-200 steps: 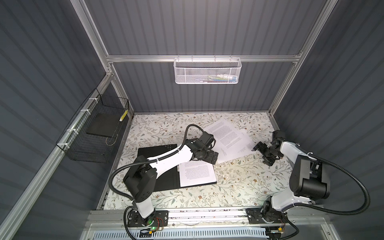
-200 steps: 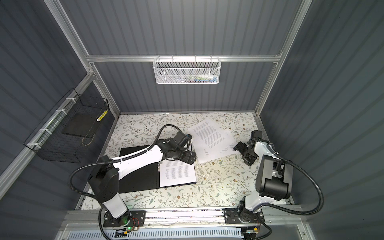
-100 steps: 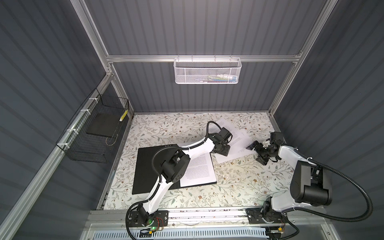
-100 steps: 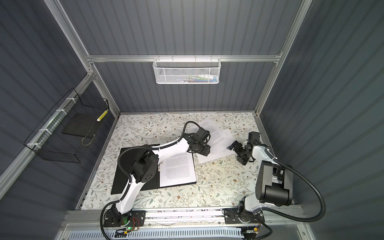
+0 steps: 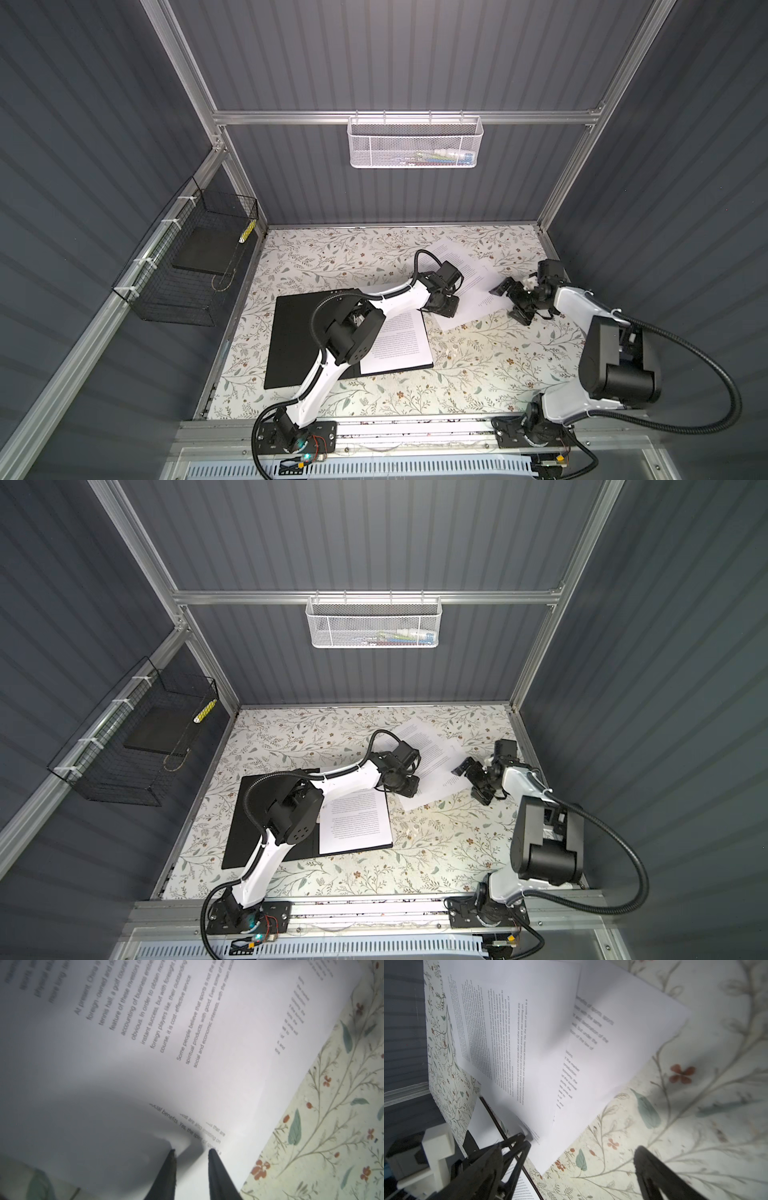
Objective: Put the files into the folder
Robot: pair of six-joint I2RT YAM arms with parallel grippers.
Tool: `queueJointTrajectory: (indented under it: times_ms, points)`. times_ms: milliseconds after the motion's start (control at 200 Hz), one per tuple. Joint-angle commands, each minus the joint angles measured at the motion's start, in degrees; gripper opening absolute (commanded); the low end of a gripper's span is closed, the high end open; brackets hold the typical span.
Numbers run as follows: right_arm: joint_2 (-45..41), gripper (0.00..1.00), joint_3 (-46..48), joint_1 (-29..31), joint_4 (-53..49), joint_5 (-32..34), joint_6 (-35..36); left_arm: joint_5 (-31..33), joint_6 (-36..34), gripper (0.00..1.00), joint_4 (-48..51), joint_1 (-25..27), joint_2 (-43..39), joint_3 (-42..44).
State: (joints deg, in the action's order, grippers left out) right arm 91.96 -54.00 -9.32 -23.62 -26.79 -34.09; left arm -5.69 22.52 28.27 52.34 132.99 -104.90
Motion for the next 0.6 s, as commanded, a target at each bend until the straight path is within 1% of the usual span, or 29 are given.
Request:
queueJointTrajectory:
  times_ms: [0, 185, 360, 475, 595]
  points:
    - [2.85, 0.99, -3.26, 2.38, -0.2, -0.72, -0.28, -2.85, 1.74, 0.27, 2.4, 3.25, -0.64, 3.55]
    - [6.57, 0.99, -7.04, 6.21, -1.23, 0.45, -0.23, -4.1, 4.51, 0.26, 0.96, 7.09, -1.59, 6.28]
    - [8.68, 0.99, -6.94, 7.03, -0.59, -0.94, -0.84, -6.47, 6.07, 0.26, 0.12, 11.26, -0.17, 5.88]
    - [9.64, 0.99, -5.87, 7.91, 1.02, -2.0, -1.95, -8.88, 6.92, 0.27, -0.94, 12.03, 0.65, 5.22]
    - [12.02, 0.99, -6.26, 8.76, 3.9, -4.09, -3.17, -9.79, 6.62, 0.27, -0.47, 12.52, 1.93, 3.44]
